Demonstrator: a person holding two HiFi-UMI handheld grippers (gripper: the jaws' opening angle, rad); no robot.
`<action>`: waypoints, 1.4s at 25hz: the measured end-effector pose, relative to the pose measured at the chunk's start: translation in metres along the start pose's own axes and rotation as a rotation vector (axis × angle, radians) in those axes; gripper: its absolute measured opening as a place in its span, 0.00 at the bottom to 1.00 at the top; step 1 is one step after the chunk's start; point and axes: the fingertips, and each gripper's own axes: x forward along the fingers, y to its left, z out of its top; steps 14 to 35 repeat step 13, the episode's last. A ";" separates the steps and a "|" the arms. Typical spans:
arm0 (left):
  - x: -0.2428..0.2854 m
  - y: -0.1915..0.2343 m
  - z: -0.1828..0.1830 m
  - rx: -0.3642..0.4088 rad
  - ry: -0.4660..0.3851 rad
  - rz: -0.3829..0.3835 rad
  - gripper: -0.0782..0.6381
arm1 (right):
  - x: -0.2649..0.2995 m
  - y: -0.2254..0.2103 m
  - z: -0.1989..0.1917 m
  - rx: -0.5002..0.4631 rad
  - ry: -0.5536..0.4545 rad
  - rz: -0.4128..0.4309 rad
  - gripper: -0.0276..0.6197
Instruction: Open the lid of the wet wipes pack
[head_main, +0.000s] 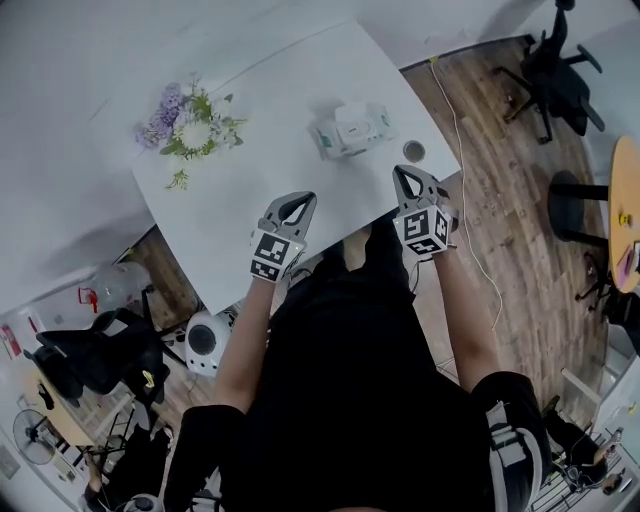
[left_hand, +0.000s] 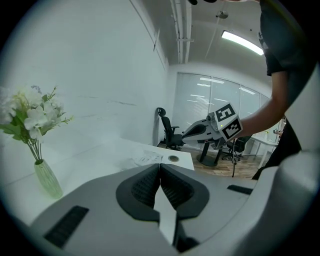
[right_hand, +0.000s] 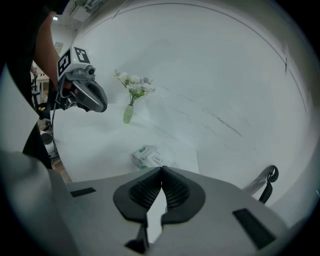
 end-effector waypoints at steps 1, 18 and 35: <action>-0.003 -0.001 0.000 0.001 -0.002 -0.001 0.14 | -0.002 0.001 -0.001 0.001 0.001 -0.002 0.07; -0.018 -0.011 -0.014 0.003 0.001 -0.002 0.14 | -0.017 0.012 -0.005 0.013 0.009 -0.016 0.07; -0.018 -0.011 -0.014 0.003 0.001 -0.002 0.14 | -0.017 0.012 -0.005 0.013 0.009 -0.016 0.07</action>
